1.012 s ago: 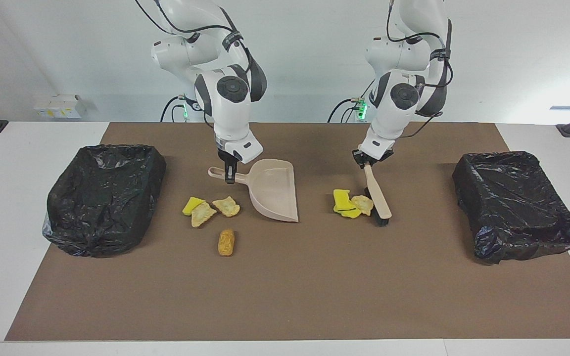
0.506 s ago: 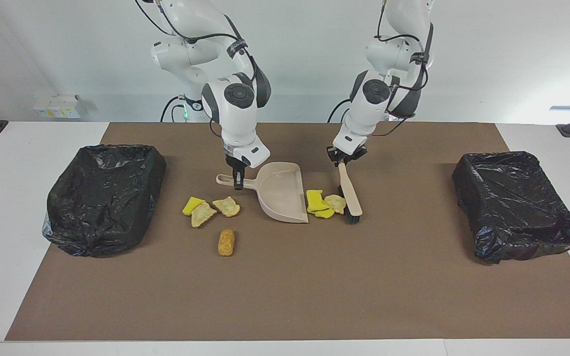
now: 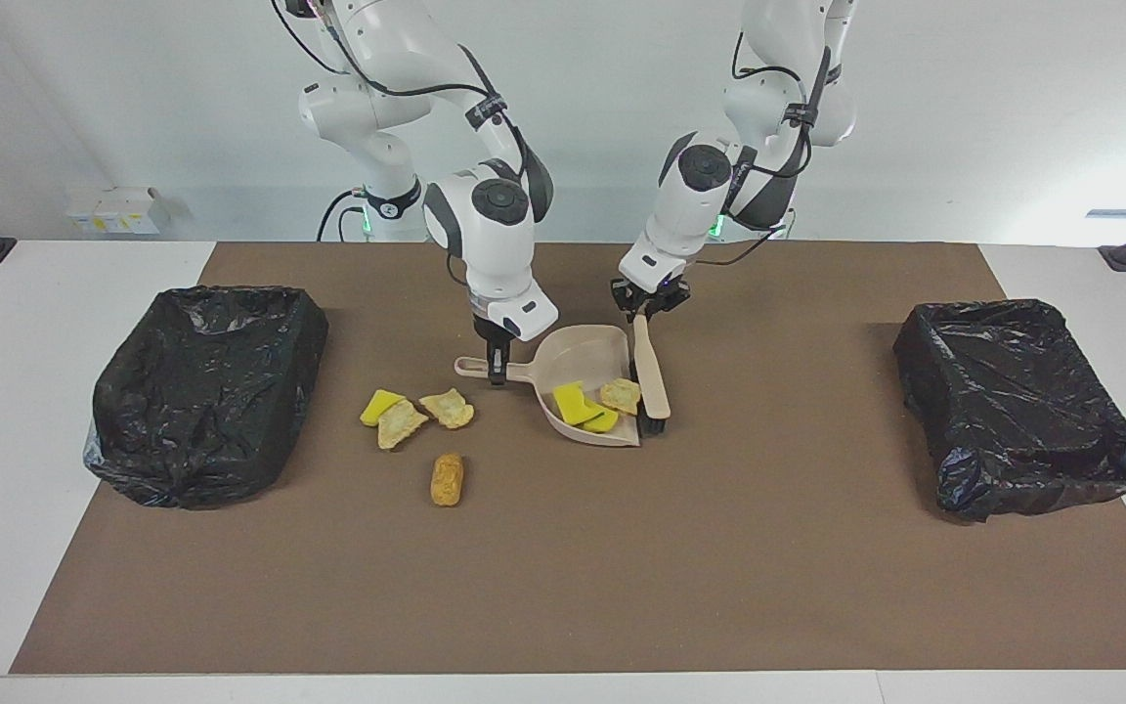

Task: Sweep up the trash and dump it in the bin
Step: 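Sweep the sponge pieces into the dustpan with the left gripper's brush, then carry the loaded dustpan with the right gripper to the black bag, then tip the dustpan over the black bag with the right gripper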

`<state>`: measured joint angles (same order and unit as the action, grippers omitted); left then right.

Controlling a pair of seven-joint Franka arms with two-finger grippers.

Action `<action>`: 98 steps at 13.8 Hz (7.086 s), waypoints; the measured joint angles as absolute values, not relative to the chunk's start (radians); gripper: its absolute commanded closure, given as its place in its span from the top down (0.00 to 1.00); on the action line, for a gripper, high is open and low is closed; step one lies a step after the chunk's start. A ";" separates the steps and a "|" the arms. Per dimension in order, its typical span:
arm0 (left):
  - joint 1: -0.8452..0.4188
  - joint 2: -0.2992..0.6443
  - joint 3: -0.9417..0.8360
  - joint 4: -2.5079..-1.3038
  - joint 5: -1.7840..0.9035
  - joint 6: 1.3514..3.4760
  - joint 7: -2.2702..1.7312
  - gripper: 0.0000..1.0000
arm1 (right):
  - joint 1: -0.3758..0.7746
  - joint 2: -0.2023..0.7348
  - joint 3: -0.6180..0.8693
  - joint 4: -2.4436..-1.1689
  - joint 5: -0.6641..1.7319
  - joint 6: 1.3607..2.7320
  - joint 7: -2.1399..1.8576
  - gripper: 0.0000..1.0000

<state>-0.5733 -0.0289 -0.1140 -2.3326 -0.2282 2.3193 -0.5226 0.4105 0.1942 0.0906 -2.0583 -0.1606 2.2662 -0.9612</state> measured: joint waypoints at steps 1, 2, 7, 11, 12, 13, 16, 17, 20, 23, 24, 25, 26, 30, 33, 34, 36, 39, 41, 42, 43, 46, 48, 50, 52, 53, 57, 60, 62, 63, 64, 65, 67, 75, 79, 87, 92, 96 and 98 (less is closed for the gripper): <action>-0.581 -0.029 -0.115 -2.329 -0.239 2.320 -0.526 0.00 | 0.415 0.194 0.091 -2.058 -0.161 2.266 -0.947 0.00; -0.586 -0.029 -0.115 -2.324 -0.246 2.320 -0.532 0.00 | 0.416 0.194 0.091 -2.058 -0.161 2.266 -0.938 0.00; -0.589 -0.045 -0.113 -2.261 -0.251 2.183 -0.551 0.00 | 0.411 0.194 0.089 -2.041 -0.161 2.247 -0.934 0.00; -0.550 -0.120 -0.096 -2.169 -0.243 1.987 -0.567 0.00 | 0.358 0.167 0.084 -1.988 -0.161 2.136 -0.993 0.00; -0.536 -0.148 -0.094 -2.162 -0.237 1.947 -0.571 0.00 | 0.337 0.151 0.083 -1.984 -0.161 2.112 -1.018 0.00; -0.525 -0.175 -0.092 -2.161 -0.233 1.907 -0.582 0.00 | 0.316 0.134 0.083 -1.983 -0.161 2.089 -1.041 0.00; -0.519 -0.216 -0.100 -2.171 -0.229 1.867 -0.658 0.00 | 0.254 0.088 0.082 -1.974 -0.161 2.023 -1.114 0.00; -0.520 -0.218 -0.106 -2.180 -0.229 1.870 -0.673 0.00 | 0.231 0.078 0.082 -1.963 -0.161 1.998 -1.149 0.00; -0.570 -0.196 -0.115 -2.244 -0.228 1.954 -0.718 0.00 | 0.147 0.069 0.080 -1.911 -0.161 1.941 -1.299 0.00; -0.669 -0.151 -0.124 -2.319 -0.228 2.069 -0.747 0.00 | 0.045 0.068 0.077 -1.872 -0.161 1.903 -1.440 0.00; -0.692 -0.142 -0.125 -2.333 -0.228 2.092 -0.750 0.00 | 0.015 0.068 0.076 -1.859 -0.161 1.892 -1.485 0.00; -0.711 -0.136 -0.126 -2.346 -0.228 2.114 -0.751 0.00 | -0.016 0.068 0.075 -1.848 -0.161 1.887 -1.532 0.00; -0.727 -0.132 -0.126 -2.358 -0.228 2.130 -0.751 0.00 | -0.050 0.068 0.073 -1.840 -0.161 1.885 -1.578 0.00; -0.747 -0.128 -0.126 -2.384 -0.227 2.167 -0.751 0.00 | -0.220 0.068 0.067 -1.811 -0.161 1.878 -1.716 0.00; -0.752 -0.123 -0.126 -2.400 -0.227 2.200 -0.750 0.00 | -0.342 0.069 0.060 -1.783 -0.161 1.878 -1.796 0.00; -0.752 -0.120 -0.126 -2.404 -0.227 2.207 -0.750 0.00 | -0.368 0.069 0.058 -1.775 -0.162 1.878 -1.813 0.00; -0.753 -0.117 -0.126 -2.411 -0.227 2.214 -0.751 0.00 | -0.402 0.069 0.054 -1.766 -0.193 1.878 -1.820 0.00; -0.755 -0.114 -0.126 -2.420 -0.227 2.217 -0.751 0.57 | -0.439 0.069 0.053 -1.761 -0.303 1.900 -1.820 0.00; -0.755 -0.113 -0.126 -2.420 -0.227 2.217 -0.751 0.93 | -0.471 0.070 0.052 -1.764 -0.352 1.977 -1.820 0.00; -0.755 -0.112 -0.126 -2.421 -0.227 2.217 -0.751 1.00 | -0.488 0.070 0.051 -1.770 -0.378 2.022 -1.818 0.00; -0.755 -0.110 -0.124 -2.422 -0.227 2.217 -0.751 1.00 | -0.504 0.069 0.050 -1.779 -0.404 2.061 -1.806 0.00; -0.745 -0.107 -0.115 -2.423 -0.227 2.216 -0.755 1.00 | -0.517 0.060 0.050 -1.815 -0.555 2.095 -1.669 0.00; -0.705 -0.108 -0.107 -2.419 -0.227 2.200 -0.756 1.00 | -0.513 0.045 0.057 -1.841 -0.669 2.096 -1.534 0.00; -0.638 -0.113 -0.102 -2.409 -0.225 2.189 -0.754 1.00 | -0.508 0.029 0.058 -1.861 -0.724 2.096 -1.453 0.00; -0.561 -0.122 -0.098 -2.396 -0.214 2.183 -0.728 1.00 | -0.501 0.020 0.058 -1.871 -0.750 2.082 -1.417 0.00; -0.521 -0.126 -0.096 -2.390 -0.200 2.181 -0.704 1.00 | -0.496 0.017 0.058 -1.872 -0.757 2.070 -1.410 0.00; -0.373 -0.141 -0.092 -2.375 -0.166 2.145 -0.560 1.00 | -0.412 -0.028 0.059 -1.872 -0.796 1.930 -1.354 0.00; -0.234 -0.183 -0.089 -2.371 -0.163 2.088 -0.359 1.00 | -0.312 -0.066 0.063 -1.884 -0.876 1.837 -1.206 0.00; -0.151 -0.211 -0.088 -2.360 -0.163 2.064 -0.214 1.00 | -0.282 -0.096 0.064 -1.932 -0.969 1.837 -1.118 0.00; -0.114 -0.220 -0.087 -2.344 -0.163 2.039 -0.148 1.00 | -0.277 -0.116 0.065 -1.963 -0.998 1.837 -1.081 0.00; -0.078 -0.225 -0.087 -2.316 -0.162 2.003 -0.087 1.00 | -0.276 -0.138 0.066 -1.994 -1.013 1.837 -1.058 0.00; -0.044 -0.228 -0.087 -2.279 -0.158 1.967 -0.036 1.00 | -0.276 -0.156 0.065 -2.018 -1.019 1.838 -1.048 0.00; 0.000 -0.229 -0.086 -2.201 -0.137 1.906 0.018 1.00 | -0.277 -0.176 0.065 -2.037 -1.022 1.839 -1.046 0.00; 0.022 -0.159 -0.087 -1.900 -0.062 1.729 0.027 1.00 | -0.283 -0.212 0.053 -1.939 -0.751 1.851 -1.488 0.00; 0.022 -0.082 -0.087 -1.766 -0.052 1.714 0.027 1.00 | -0.284 -0.212 0.053 -1.921 -0.572 1.806 -1.556 0.00; 0.023 -0.069 -0.092 -1.729 -0.052 1.713 0.013 1.00 | -0.268 -0.216 0.072 -1.913 -0.283 1.659 -1.246 0.00; 0.023 -0.069 -0.097 -1.728 -0.052 1.713 0.005 1.00 | -0.183 -0.222 0.082 -1.913 -0.172 1.605 -0.805 0.00; 0.023 -0.069 -0.099 -1.728 -0.052 1.713 0.004 1.00 | -0.132 -0.222 0.091 -1.913 -0.059 1.604 -0.491 0.00; 0.023 -0.069 -0.099 -1.728 -0.052 1.713 0.004 1.00 | -0.078 -0.217 0.095 -1.913 -0.001 1.604 -0.315 0.00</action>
<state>0.0225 -0.0689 -0.0989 -1.7279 -0.0521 1.7135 0.0041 -0.0778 -0.2169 0.0949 -1.9129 -0.0013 1.6043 -0.3152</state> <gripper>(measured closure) 0.000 0.678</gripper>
